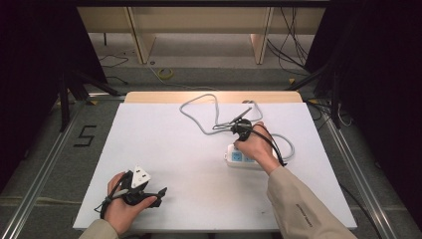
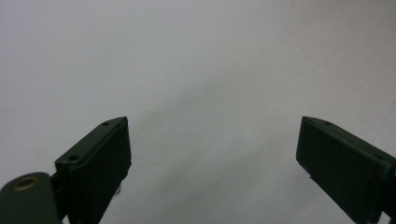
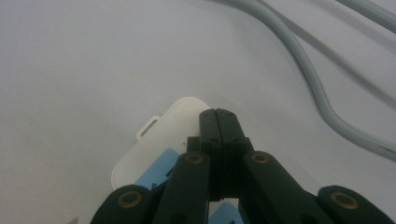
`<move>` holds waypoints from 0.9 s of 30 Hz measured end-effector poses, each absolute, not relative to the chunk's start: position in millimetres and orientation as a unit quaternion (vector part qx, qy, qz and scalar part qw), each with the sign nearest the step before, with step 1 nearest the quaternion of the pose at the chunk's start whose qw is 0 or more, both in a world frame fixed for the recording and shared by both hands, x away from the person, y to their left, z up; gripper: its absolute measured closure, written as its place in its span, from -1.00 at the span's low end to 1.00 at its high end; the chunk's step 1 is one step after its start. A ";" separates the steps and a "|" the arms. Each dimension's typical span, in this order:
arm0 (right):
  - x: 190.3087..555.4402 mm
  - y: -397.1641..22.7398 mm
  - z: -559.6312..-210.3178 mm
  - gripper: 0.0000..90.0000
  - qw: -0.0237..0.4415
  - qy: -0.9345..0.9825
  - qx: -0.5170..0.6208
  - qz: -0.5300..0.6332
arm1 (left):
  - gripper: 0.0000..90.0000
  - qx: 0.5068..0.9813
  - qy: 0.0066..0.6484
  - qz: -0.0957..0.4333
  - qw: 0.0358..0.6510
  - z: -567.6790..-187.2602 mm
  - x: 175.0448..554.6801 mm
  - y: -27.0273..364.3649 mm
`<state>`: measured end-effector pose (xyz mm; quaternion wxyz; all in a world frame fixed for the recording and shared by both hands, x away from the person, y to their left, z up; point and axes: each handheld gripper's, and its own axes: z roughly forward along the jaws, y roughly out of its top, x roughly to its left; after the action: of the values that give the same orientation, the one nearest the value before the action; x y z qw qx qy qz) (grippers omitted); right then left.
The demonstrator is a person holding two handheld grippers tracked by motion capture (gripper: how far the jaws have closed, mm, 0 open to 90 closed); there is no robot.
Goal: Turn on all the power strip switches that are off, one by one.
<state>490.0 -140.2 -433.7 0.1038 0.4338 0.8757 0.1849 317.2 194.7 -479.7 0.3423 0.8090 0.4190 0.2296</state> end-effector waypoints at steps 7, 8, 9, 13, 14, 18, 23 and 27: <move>489.3 -138.6 -435.1 1.00 0.108 0.876 0.434 0.181 | -0.77 0.810 0.418 0.229 0.343 -480.0 317.0 194.3; 489.4 -139.1 -435.2 1.00 0.106 0.875 0.435 0.182 | -0.77 0.810 0.418 0.229 0.342 -480.0 317.0 194.4; 489.2 -139.1 -435.4 1.00 0.107 0.875 0.435 0.183 | -0.77 0.810 0.418 0.229 0.341 -480.1 317.2 194.6; 488.3 -137.6 -436.3 1.00 0.112 0.876 0.433 0.179 | -0.77 0.810 0.420 0.228 0.341 -480.3 316.9 194.0; 488.6 -137.8 -436.2 1.00 0.110 0.876 0.434 0.179 | -0.77 0.809 0.420 0.228 0.343 -480.4 316.7 193.8; 489.2 -140.2 -436.6 1.00 0.105 0.874 0.438 0.186 | -0.77 0.809 0.420 0.227 0.342 -480.6 316.7 194.1; 489.0 -139.4 -436.5 1.00 0.107 0.874 0.437 0.185 | -0.77 0.809 0.420 0.228 0.342 -480.7 316.9 194.5; 489.1 -139.6 -436.4 1.00 0.106 0.874 0.436 0.185 | -0.77 0.808 0.421 0.228 0.342 -480.5 316.9 195.0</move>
<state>489.1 -139.6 -436.4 0.1062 0.4360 0.8743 0.1850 316.9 195.0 -480.5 0.3423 0.8083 0.4211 0.2283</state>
